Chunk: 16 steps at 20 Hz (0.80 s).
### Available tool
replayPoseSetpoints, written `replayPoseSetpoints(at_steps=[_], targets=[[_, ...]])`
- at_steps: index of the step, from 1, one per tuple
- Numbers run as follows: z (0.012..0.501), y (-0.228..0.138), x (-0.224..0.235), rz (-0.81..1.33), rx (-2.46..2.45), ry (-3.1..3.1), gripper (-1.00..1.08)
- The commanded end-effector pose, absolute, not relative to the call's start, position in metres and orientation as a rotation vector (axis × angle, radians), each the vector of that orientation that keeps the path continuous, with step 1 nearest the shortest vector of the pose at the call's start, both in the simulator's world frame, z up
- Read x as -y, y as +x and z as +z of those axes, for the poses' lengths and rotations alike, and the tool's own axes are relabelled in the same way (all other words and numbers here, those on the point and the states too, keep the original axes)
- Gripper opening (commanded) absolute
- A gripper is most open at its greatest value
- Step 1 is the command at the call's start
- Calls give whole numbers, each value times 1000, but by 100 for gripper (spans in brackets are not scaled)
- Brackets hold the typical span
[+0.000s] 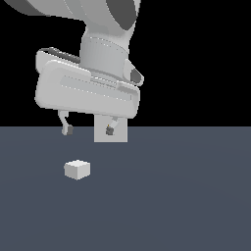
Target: Plug the charger into the wall socket.
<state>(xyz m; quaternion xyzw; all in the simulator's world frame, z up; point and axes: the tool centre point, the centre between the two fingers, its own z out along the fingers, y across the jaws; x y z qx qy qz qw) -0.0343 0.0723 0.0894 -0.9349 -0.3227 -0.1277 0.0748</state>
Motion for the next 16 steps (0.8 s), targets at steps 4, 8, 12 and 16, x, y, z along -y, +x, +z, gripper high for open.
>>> replayPoseSetpoints(at_steps=[4, 8, 12, 16], targets=[[82, -37, -80, -451, 1098, -2725, 100], [76, -40, -86, -498, 1188, -2662, 100], [71, -42, -90, -535, 1261, -2607, 100], [67, -44, -94, -562, 1317, -2562, 100]])
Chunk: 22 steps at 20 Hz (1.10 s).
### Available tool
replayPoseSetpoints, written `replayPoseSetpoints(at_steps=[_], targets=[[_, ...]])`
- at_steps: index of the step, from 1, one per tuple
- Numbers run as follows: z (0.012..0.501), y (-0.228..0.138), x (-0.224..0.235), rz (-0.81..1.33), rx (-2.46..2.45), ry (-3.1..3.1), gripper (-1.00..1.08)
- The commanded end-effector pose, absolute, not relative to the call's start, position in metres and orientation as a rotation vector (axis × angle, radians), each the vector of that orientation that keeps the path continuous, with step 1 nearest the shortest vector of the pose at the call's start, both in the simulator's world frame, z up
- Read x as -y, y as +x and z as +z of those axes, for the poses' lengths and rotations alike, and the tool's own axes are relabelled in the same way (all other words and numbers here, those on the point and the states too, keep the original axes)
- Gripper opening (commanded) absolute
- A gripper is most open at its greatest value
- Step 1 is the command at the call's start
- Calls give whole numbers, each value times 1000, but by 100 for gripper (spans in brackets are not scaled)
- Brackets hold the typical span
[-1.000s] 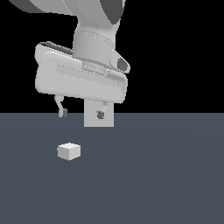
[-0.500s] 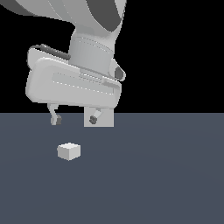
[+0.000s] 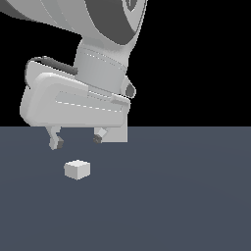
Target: Plug the charger into the wall socket.
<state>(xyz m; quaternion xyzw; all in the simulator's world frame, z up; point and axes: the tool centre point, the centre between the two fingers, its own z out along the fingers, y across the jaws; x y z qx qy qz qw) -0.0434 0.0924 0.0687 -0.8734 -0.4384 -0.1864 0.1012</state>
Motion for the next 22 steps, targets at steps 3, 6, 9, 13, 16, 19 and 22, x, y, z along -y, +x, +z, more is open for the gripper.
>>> replayPoseSetpoints(at_steps=[3, 6, 9, 13, 16, 19, 22], targets=[[65, -45, -96, -576, 1346, -2538, 100], [63, -46, -97, -582, 1365, -2523, 100], [63, -46, -97, -584, 1371, -2518, 100], [60, -46, -97, -582, 1366, -2522, 100], [52, -47, -97, -581, 1368, -2521, 100], [39, -47, -97, -580, 1370, -2521, 100], [25, -48, -97, -580, 1372, -2520, 100]])
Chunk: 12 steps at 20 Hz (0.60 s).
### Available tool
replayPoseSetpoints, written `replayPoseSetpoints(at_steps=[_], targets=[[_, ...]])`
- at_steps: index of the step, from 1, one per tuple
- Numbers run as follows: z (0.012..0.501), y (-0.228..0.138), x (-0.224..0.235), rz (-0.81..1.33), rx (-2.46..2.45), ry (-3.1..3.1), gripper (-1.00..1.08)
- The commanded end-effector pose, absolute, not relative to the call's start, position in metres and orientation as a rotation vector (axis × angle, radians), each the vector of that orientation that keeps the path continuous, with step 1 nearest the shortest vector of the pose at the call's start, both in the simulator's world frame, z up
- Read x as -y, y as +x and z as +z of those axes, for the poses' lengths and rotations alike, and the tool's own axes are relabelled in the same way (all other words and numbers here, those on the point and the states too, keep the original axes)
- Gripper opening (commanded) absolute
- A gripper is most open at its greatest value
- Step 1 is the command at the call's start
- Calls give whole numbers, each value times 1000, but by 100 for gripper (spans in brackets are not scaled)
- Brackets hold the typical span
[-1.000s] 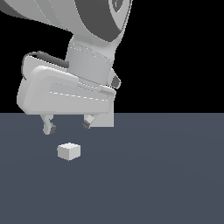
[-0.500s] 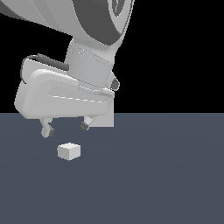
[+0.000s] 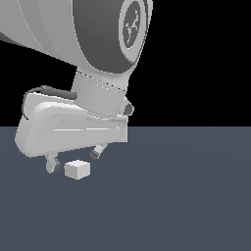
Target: Plug the charger into the wall socket.
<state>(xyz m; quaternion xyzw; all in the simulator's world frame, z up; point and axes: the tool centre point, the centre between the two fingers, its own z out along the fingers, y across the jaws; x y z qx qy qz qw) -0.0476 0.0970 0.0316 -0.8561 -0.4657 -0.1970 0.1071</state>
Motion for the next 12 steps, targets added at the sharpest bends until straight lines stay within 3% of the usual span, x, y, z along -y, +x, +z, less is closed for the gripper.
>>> replayPoseSetpoints(at_steps=[1, 7, 8, 12], targets=[[21, -48, -97, -580, 1372, -2520, 100], [11, -48, -97, -580, 1373, -2519, 100], [11, -48, -97, -580, 1373, -2519, -100], [11, -48, -97, -580, 1373, -2519, -100]])
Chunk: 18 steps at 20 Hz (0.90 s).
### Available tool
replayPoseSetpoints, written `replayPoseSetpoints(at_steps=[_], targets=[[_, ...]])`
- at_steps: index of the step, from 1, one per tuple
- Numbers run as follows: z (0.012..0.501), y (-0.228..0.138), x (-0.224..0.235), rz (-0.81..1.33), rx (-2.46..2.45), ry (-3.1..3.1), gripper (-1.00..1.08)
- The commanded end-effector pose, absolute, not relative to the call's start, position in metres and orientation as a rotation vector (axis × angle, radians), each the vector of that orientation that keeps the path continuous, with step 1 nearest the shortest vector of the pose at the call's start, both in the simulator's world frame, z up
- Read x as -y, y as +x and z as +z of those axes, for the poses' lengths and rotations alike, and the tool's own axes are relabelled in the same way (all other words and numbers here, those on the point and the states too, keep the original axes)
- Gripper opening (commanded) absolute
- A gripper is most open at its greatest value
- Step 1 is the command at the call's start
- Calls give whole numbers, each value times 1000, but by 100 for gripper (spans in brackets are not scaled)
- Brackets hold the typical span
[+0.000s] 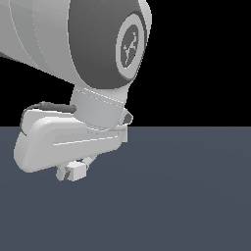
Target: Plug the charger into the wall socket.
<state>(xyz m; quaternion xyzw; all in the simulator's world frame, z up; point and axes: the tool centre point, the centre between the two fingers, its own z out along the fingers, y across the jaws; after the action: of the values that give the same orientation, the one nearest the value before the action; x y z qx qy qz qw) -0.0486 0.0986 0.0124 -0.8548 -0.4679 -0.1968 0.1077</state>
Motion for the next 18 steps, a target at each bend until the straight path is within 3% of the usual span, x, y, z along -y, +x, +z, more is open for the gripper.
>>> replayPoseSetpoints(at_steps=[1, 18], targets=[[11, -48, -97, -580, 1373, -2519, -100], [22, -40, -98, -607, 1222, -2617, -100]])
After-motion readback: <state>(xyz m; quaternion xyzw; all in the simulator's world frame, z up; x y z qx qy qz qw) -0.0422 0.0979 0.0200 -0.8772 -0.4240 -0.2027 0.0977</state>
